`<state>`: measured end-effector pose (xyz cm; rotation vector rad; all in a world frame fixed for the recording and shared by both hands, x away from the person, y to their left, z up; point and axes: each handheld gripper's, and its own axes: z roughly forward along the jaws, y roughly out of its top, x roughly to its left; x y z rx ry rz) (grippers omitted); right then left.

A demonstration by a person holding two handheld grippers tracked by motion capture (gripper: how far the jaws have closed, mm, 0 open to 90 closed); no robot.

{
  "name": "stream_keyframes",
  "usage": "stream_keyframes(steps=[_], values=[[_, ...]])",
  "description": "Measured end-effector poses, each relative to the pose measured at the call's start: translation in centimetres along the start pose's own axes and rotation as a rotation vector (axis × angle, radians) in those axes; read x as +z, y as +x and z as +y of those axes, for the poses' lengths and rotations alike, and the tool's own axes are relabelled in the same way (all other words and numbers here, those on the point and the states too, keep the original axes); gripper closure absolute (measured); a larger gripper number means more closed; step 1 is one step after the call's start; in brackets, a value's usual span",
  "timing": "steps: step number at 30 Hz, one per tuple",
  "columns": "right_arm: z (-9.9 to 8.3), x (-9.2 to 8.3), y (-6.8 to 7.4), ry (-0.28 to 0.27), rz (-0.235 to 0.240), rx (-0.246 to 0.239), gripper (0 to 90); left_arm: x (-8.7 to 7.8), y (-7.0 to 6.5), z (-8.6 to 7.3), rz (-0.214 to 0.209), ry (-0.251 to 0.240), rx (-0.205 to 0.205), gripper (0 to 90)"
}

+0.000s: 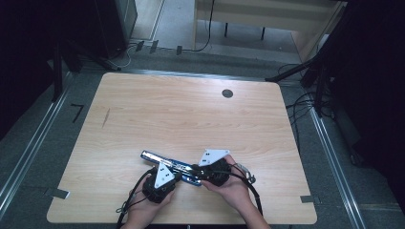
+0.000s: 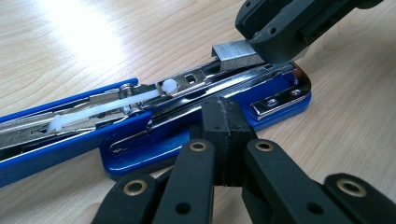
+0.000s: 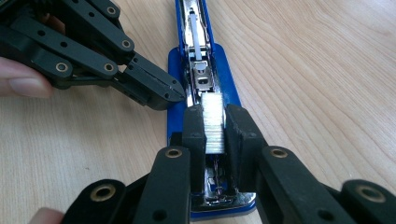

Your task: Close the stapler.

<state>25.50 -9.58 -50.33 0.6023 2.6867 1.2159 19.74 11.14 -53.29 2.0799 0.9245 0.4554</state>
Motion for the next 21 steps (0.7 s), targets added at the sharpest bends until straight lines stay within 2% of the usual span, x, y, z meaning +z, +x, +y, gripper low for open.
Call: stream_keyframes(steps=[21], values=[[0.04, -0.03, -0.15, 0.012, 0.029, 0.0, 79.3, 0.0, 0.01, 0.0, -0.001, 0.0, 0.0, 90.0]])
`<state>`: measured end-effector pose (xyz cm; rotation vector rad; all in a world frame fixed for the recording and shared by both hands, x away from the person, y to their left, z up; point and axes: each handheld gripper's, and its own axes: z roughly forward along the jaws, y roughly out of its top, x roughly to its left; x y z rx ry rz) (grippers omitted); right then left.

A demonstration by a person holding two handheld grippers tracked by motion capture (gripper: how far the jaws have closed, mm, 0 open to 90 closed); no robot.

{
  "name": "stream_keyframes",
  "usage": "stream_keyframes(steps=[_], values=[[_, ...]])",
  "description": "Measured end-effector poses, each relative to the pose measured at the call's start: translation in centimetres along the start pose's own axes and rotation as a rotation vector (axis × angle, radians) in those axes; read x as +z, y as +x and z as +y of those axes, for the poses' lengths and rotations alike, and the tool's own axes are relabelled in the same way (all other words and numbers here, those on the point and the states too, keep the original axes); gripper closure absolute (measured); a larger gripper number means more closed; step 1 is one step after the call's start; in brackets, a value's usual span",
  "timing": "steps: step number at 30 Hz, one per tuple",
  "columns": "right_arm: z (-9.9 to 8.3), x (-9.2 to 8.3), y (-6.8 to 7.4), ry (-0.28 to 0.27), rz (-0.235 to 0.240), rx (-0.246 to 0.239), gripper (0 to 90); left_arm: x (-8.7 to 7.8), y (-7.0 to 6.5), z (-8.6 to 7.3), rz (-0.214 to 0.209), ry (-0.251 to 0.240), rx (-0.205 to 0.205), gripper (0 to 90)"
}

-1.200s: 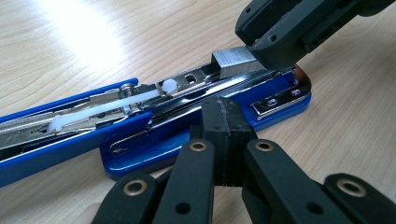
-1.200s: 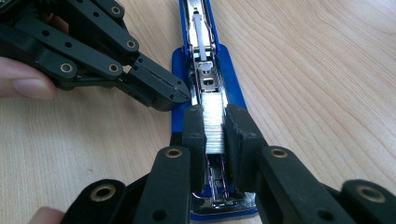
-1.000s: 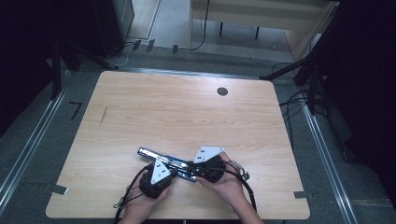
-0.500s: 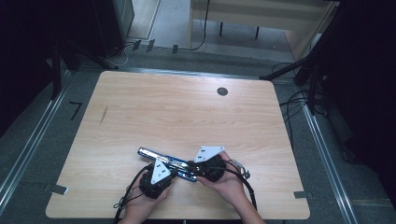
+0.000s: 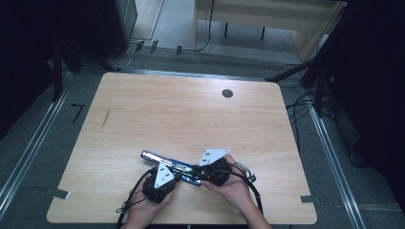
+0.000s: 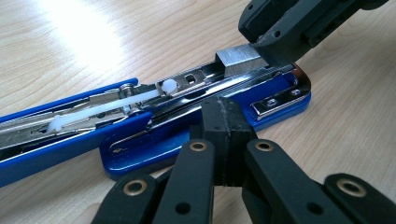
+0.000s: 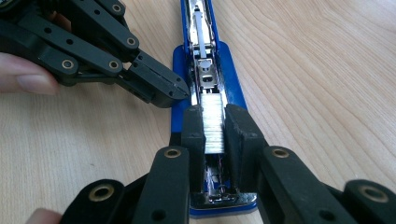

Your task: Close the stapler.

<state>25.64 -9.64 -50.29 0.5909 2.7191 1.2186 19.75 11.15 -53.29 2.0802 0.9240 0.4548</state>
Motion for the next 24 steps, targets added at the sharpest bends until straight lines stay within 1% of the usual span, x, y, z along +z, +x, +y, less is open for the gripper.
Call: stream_keyframes(steps=[24], values=[[0.11, -0.19, -0.15, 0.016, 0.005, 0.001, 79.5, 0.02, -0.02, 0.0, 0.001, -0.002, -0.001, 90.0]])
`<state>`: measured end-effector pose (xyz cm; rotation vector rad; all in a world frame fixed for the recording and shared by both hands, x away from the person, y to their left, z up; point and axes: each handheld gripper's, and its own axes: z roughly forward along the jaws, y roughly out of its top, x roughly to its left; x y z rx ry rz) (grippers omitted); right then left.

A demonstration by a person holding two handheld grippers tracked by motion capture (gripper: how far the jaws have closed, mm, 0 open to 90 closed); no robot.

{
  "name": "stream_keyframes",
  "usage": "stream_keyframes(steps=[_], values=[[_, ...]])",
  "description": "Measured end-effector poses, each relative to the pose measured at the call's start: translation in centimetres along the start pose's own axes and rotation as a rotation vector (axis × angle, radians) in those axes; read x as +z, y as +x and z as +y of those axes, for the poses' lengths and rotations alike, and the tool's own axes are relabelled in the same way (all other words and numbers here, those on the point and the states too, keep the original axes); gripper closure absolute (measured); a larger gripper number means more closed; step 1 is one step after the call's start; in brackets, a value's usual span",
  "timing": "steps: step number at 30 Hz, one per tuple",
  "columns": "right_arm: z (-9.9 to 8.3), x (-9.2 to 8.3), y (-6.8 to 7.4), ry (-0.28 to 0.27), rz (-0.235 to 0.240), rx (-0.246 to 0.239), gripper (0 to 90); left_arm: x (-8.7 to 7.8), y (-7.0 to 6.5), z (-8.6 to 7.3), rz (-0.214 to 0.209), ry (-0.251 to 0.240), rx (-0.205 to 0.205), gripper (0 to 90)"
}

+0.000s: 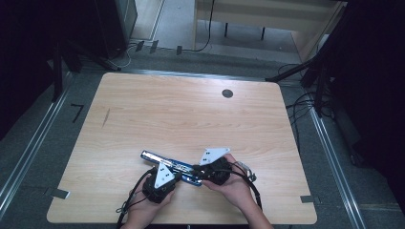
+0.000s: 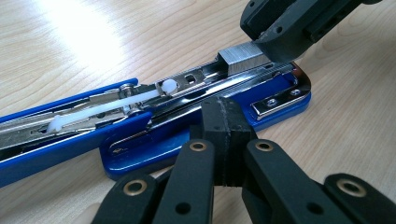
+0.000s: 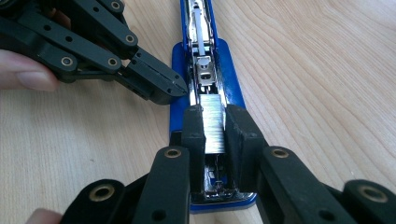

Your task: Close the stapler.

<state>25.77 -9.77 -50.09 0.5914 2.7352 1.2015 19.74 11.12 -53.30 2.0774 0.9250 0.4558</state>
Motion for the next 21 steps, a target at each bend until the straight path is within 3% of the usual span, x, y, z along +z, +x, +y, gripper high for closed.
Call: stream_keyframes(steps=[7, 21], values=[[0.19, 0.0, 0.18, 0.016, -0.017, -0.034, 79.7, -0.01, 0.0, 0.0, 0.0, 0.002, 0.003, 90.0], [0.22, 0.04, 0.18, 0.017, -0.019, -0.047, 79.7, -0.01, 0.01, 0.0, -0.001, 0.001, 0.002, 90.0]])
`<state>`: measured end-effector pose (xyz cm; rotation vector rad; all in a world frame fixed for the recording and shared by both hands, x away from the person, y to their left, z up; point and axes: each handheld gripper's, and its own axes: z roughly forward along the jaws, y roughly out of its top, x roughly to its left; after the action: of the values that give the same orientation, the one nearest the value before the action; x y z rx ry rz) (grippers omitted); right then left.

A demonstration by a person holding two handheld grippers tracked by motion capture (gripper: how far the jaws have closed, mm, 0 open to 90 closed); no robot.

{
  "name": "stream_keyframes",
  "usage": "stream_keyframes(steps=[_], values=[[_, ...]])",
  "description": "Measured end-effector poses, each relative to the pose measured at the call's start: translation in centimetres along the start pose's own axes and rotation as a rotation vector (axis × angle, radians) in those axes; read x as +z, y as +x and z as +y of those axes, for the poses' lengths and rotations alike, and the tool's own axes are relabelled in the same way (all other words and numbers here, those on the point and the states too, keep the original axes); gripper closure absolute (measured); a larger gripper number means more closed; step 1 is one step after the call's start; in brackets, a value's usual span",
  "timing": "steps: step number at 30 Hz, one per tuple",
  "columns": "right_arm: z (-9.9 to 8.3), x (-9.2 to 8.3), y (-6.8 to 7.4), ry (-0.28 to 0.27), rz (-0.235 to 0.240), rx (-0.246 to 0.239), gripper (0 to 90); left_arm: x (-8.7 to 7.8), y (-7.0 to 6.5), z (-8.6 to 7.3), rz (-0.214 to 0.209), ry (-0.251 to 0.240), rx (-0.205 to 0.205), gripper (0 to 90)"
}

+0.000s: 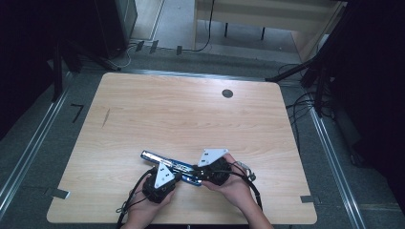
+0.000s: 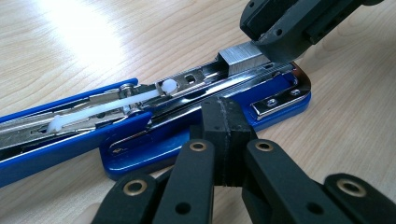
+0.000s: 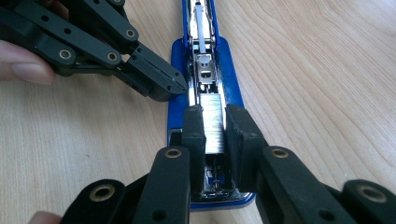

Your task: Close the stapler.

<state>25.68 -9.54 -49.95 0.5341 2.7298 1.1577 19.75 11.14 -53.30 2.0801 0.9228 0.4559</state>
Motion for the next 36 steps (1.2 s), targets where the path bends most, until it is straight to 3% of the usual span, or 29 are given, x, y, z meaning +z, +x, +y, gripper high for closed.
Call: stream_keyframes(steps=[18, 23, 32, 36], values=[[-0.12, -0.05, -0.15, -0.002, 0.0, 0.022, 76.1, 0.0, 0.0, 0.0, -0.001, 0.0, -0.003, 90.0], [-0.08, -0.33, -0.24, -0.02, 0.008, 0.048, 76.1, 0.0, 0.0, 0.01, -0.002, 0.0, -0.004, 90.0], [0.03, -0.27, -0.17, -0.082, -0.011, 0.107, 89.9, 0.01, 0.0, 0.0, -0.002, -0.001, -0.003, 90.0], [0.63, 0.4, 0.07, -0.097, -0.011, 0.115, 90.0, 0.0, 0.0, 0.0, -0.002, 0.0, -0.002, 90.0]])
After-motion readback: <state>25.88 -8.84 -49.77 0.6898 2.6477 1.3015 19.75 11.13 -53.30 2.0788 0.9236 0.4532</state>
